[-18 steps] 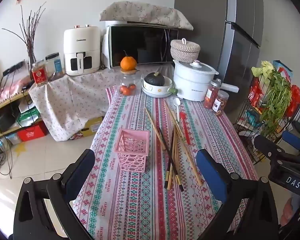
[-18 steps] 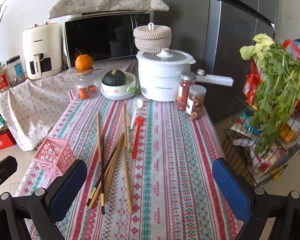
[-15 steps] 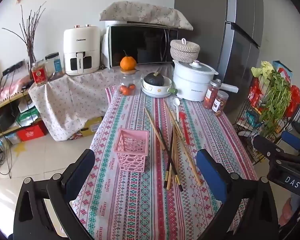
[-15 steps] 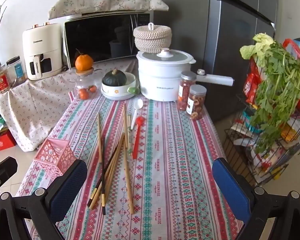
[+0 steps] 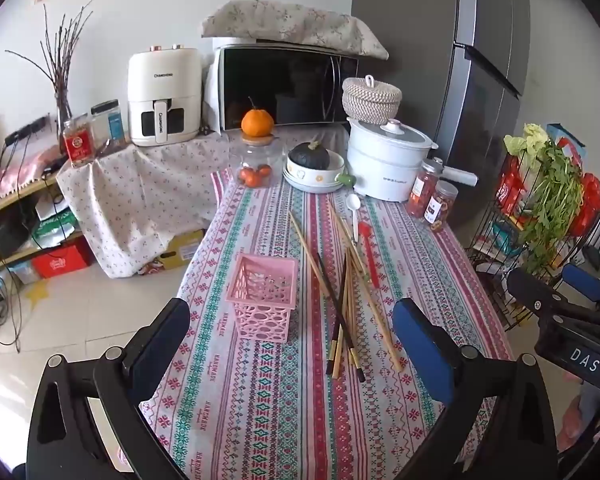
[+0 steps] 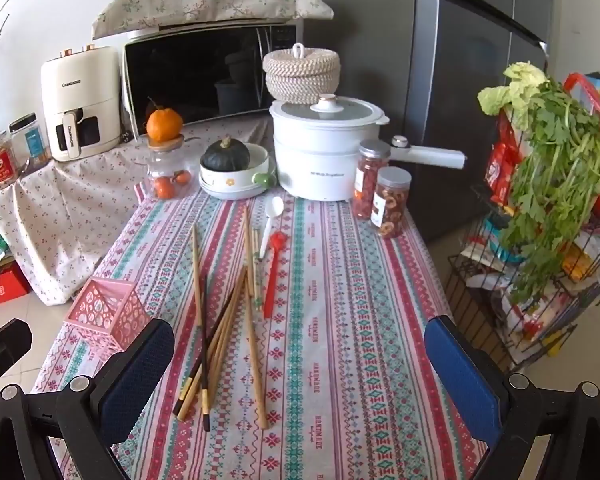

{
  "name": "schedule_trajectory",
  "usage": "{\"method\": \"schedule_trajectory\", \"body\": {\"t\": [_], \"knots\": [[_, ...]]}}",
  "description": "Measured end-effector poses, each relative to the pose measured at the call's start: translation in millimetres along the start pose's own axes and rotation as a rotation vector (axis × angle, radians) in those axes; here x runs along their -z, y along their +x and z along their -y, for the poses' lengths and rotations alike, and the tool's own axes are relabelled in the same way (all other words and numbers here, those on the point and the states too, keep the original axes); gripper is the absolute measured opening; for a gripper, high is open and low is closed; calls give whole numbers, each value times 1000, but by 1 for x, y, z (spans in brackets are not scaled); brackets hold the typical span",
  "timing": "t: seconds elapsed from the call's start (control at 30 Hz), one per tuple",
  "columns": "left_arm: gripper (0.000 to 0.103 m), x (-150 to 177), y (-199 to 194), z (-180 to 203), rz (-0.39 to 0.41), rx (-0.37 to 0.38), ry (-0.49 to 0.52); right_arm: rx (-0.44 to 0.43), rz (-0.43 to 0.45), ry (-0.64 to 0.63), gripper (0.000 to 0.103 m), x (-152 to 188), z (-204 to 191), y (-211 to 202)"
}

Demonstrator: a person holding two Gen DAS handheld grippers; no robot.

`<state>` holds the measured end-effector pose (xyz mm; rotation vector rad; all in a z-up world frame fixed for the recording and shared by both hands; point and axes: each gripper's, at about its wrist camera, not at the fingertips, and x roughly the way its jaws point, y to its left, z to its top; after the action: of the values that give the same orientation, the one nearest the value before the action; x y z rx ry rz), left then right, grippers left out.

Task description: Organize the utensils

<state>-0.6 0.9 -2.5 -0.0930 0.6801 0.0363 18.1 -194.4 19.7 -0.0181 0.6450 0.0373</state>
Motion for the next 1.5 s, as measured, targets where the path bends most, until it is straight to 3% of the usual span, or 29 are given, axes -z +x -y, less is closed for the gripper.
{"method": "schedule_trajectory", "body": {"t": [1.5], "knots": [[102, 0, -3, 5, 1, 9, -4, -4, -22, 3, 103, 4, -6, 5]]}}
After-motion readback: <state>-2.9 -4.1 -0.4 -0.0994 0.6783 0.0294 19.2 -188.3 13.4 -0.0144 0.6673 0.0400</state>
